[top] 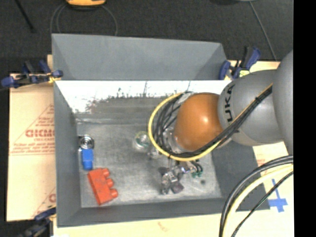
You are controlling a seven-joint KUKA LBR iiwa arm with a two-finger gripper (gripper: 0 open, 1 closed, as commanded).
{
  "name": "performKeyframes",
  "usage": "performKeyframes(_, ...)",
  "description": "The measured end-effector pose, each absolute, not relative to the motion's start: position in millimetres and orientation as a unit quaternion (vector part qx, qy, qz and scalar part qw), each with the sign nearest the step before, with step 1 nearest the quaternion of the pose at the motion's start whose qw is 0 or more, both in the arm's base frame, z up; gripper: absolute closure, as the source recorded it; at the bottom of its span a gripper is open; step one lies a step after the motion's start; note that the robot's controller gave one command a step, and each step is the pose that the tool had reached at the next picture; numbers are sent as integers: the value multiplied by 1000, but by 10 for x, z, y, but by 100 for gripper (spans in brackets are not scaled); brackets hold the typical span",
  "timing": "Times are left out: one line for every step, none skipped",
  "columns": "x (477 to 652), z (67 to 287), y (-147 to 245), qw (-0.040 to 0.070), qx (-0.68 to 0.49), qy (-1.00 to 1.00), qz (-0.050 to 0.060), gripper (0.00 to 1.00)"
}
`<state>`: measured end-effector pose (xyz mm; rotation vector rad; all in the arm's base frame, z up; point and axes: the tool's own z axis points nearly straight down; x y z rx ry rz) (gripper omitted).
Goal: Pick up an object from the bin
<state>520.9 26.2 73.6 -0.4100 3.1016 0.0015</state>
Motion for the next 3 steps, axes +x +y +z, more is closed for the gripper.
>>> performKeyframes(5024, 736, -292, 7, -178, 984, 0, 0)
performKeyframes(5018, 740, -293, 4, -176, 984, -1, 100)
performKeyframes(4951, 2130, -288, 4, -296, 955, -2, 100)
